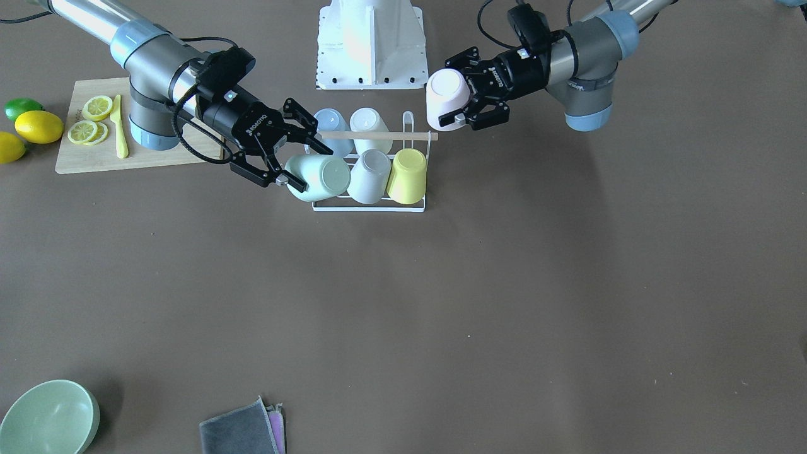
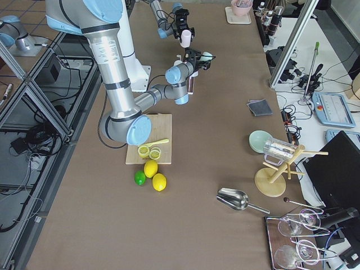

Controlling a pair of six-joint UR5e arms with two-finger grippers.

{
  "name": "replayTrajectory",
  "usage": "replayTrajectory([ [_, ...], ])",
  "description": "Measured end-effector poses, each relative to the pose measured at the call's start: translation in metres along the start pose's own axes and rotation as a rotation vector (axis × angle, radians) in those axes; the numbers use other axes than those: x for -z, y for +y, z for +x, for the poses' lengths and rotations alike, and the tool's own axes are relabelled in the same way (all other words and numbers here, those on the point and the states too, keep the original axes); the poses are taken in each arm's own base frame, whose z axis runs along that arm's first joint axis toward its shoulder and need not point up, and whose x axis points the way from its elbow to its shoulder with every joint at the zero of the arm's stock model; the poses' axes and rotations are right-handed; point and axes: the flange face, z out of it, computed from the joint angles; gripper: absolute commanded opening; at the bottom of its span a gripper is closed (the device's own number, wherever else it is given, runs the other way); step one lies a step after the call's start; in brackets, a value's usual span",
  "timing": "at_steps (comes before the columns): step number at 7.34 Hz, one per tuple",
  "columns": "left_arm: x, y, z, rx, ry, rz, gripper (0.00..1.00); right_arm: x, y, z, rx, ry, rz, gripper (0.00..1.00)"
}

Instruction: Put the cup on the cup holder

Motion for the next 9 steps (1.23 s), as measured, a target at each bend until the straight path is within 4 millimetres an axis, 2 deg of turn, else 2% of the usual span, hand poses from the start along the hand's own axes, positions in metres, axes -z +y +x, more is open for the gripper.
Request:
replayTrajectory([
  [1,-0.015,-0.001,0.008,-0.025,0.010,0.018,0.00,0.001,0.002,-0.004,0.007,0.004,0.010,0.01],
  [3,-0.030,-0.001,0.023,-0.089,0.034,0.034,0.00,0.006,0.018,-0.021,0.004,0.028,0.021,0.01],
  [5,-0.035,0.015,0.038,-0.121,0.060,0.012,0.00,0.009,0.027,-0.034,-0.006,0.040,0.021,0.01],
  [7,-0.038,0.028,0.044,-0.125,0.073,-0.010,0.00,0.008,0.024,-0.038,-0.010,0.034,0.027,0.01],
  [9,-0.039,0.032,0.045,-0.124,0.077,-0.016,0.00,0.007,0.026,-0.049,-0.016,0.016,0.020,0.01],
])
